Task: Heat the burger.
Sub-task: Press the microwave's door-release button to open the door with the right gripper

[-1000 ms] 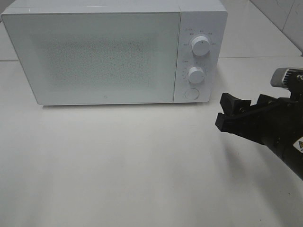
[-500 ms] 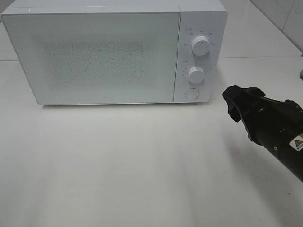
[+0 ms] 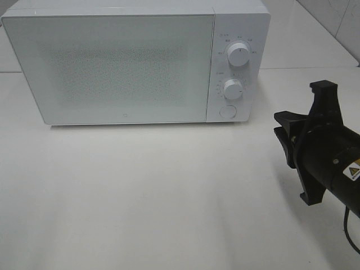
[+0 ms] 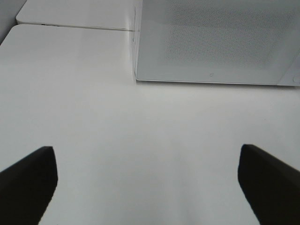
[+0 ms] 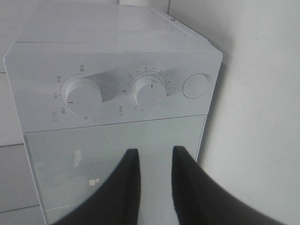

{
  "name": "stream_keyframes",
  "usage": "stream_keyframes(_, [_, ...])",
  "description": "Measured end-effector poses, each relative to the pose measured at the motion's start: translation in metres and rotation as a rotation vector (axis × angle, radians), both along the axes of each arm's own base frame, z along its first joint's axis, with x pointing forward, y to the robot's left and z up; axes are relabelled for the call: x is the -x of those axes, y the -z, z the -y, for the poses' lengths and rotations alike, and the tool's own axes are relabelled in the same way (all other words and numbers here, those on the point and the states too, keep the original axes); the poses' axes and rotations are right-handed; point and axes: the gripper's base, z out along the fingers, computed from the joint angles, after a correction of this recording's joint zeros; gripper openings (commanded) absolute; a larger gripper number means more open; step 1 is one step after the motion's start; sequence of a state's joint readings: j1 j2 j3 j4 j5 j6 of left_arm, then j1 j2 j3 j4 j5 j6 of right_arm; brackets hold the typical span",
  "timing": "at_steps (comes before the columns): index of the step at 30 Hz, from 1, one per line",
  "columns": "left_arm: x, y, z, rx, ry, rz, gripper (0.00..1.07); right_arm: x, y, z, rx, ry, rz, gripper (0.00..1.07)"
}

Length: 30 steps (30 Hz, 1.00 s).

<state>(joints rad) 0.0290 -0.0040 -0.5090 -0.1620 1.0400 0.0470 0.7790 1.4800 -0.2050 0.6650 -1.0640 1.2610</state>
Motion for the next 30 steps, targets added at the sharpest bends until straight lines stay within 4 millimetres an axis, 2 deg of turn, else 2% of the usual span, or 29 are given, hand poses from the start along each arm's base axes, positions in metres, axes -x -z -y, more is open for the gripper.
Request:
stream_keyframes(2, [0.0, 0.0, 0.0, 0.0, 0.0, 0.0, 1.0, 0.0, 0.0, 0.0, -0.021, 0.006, -0.005, 0.07])
stream_keyframes(3, [0.0, 0.0, 0.0, 0.0, 0.0, 0.0, 1.0, 0.0, 0.0, 0.0, -0.054, 0.017, -0.012, 0.0])
stream_keyframes(13, [0.0, 0.0, 0.0, 0.0, 0.0, 0.0, 1.0, 0.0, 0.002, 0.0, -0.081, 0.029, -0.026, 0.0])
stream_keyframes(16, [0.0, 0.0, 0.0, 0.0, 0.0, 0.0, 1.0, -0.001, 0.009, -0.001, -0.081, 0.042, -0.058, 0.0])
stream_keyframes(18, [0.0, 0.0, 0.0, 0.0, 0.0, 0.0, 1.0, -0.006, 0.02, -0.005, -0.097, 0.061, -0.104, 0.0])
stream_keyframes(26, [0.0, 0.0, 0.0, 0.0, 0.0, 0.0, 1.0, -0.018, 0.029, -0.019, -0.115, 0.063, -0.115, 0.0])
stream_keyframes(30, [0.0, 0.0, 0.0, 0.0, 0.0, 0.0, 1.0, -0.032, 0.037, -0.031, -0.114, 0.067, -0.116, 0.0])
